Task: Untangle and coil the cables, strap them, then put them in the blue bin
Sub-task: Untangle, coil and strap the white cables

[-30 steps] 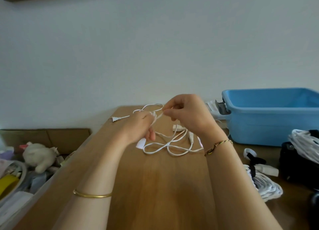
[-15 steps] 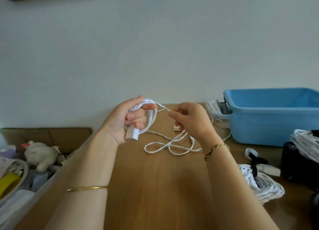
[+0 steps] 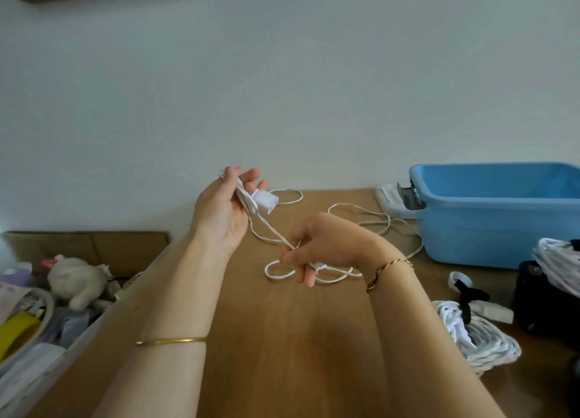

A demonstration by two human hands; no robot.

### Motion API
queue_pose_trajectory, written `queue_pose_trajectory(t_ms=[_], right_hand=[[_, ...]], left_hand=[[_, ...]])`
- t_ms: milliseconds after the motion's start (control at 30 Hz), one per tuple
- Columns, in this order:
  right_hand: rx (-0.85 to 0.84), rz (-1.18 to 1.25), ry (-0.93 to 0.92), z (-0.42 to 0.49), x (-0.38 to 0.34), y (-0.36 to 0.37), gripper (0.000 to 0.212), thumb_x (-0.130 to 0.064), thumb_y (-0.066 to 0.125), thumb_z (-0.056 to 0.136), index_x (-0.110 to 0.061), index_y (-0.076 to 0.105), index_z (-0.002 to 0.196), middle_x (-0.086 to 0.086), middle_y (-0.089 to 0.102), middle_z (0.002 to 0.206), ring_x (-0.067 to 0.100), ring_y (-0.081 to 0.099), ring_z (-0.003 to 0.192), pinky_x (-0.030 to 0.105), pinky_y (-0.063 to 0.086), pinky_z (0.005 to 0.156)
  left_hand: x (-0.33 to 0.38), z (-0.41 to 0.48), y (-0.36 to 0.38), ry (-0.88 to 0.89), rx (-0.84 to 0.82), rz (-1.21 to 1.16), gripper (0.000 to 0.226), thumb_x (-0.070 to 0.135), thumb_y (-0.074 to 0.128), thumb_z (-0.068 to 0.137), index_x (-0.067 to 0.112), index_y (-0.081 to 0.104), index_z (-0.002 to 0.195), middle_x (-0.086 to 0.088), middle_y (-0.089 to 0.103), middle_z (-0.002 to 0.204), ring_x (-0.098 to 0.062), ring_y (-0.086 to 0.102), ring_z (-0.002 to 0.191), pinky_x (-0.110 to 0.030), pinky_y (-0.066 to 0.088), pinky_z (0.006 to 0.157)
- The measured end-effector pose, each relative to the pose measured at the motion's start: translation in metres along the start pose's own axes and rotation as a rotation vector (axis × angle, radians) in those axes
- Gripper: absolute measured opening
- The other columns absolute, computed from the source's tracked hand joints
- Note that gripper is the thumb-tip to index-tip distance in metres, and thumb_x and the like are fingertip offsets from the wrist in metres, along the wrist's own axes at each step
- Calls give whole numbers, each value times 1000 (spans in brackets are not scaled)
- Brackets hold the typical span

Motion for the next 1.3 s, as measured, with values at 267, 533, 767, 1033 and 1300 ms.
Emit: queue_pose_trajectory(t_ms=[267,533,767,1033,1300], right_hand=[[346,-74,-74,-9,-18,-44,4,-17,69,78,-12,69,78,-7,54,49,8,50,41,20,45,53],[811,-24,-235,-23,-23,-80,22,-8,76,70,-15,69,89,-2,44,91,12,50,70,21,40,67],[860,27,-355,-28,-31,-80,32,-11,77,72,-14,64,101,-2,44,102,2,43,61,8,39,65],[927,100,-331,-37,-15,-97,17,-5,69,79,-14,72,93,-3,53,97,-2,48,63,6,37,66],[846,147,-94,-23,28,-92,25,-21,62,90,4,70,87,20,63,70,5,39,48,22,34,53]], left_hand=[[21,-15,17,481,-11,1142,20,13,49,97,1,61,86,11,65,70,5,55,55,-7,40,56],[-10,-22,47,295,-280,1505,31,22,43,99,20,51,70,6,63,65,-6,53,58,-24,38,57],[-14,-24,40,105,-299,1350,36,30,38,102,14,52,72,3,57,51,-11,46,48,-28,36,58],[-29,-31,33,-90,-469,1203,28,23,58,93,-4,64,98,5,41,43,-11,41,45,-29,44,58],[-12,-37,36,-250,-472,652,39,34,50,81,4,75,77,8,25,36,-9,27,37,-18,36,41]])
Point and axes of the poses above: each hand's wrist, its own z-axis towards the middle knuckle, its own y-axis out of the palm, x = y × z, the point moved 10 cm from there along z, towards the middle knuckle
